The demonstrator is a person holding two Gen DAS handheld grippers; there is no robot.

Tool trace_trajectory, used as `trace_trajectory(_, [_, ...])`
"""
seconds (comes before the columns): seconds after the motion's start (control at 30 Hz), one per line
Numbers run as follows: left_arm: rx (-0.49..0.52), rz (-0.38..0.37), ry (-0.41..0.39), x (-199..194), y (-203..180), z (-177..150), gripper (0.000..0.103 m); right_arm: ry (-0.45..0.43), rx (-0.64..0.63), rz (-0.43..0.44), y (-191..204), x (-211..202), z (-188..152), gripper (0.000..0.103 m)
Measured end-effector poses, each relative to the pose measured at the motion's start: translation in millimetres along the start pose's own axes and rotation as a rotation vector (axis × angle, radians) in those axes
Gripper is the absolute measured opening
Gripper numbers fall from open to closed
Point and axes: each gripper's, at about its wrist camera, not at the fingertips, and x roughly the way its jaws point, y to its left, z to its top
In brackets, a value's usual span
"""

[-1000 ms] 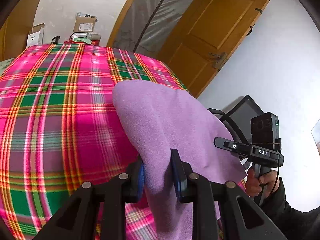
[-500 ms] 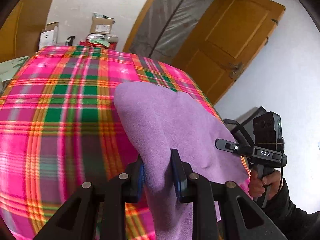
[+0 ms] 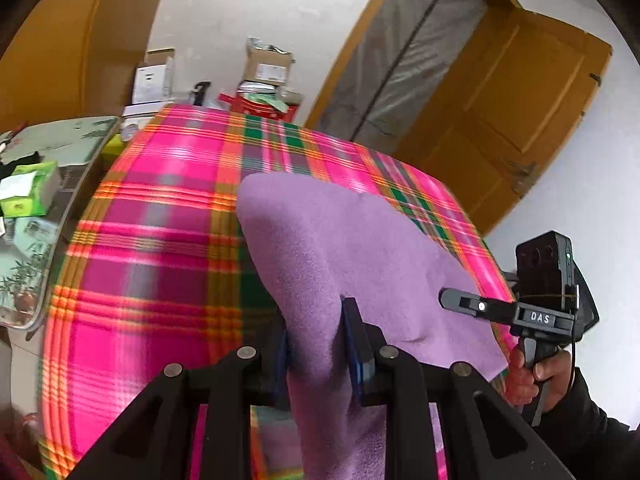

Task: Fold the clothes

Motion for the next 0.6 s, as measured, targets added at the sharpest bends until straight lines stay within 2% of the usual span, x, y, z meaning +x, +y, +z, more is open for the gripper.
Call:
trace_trajectory(0.27, [-0.011,0.051,0.000,11.7,40.6,15.5,0.026,0.012,0.013,-0.007,7.1,55.1,16.2,0.020])
trace_trajectory(0.6, [-0.061,0.011,-0.012,29.2,71.0,1.4,0.028,0.034,0.008,-0.034,-3.1,82.6,22.5,0.022])
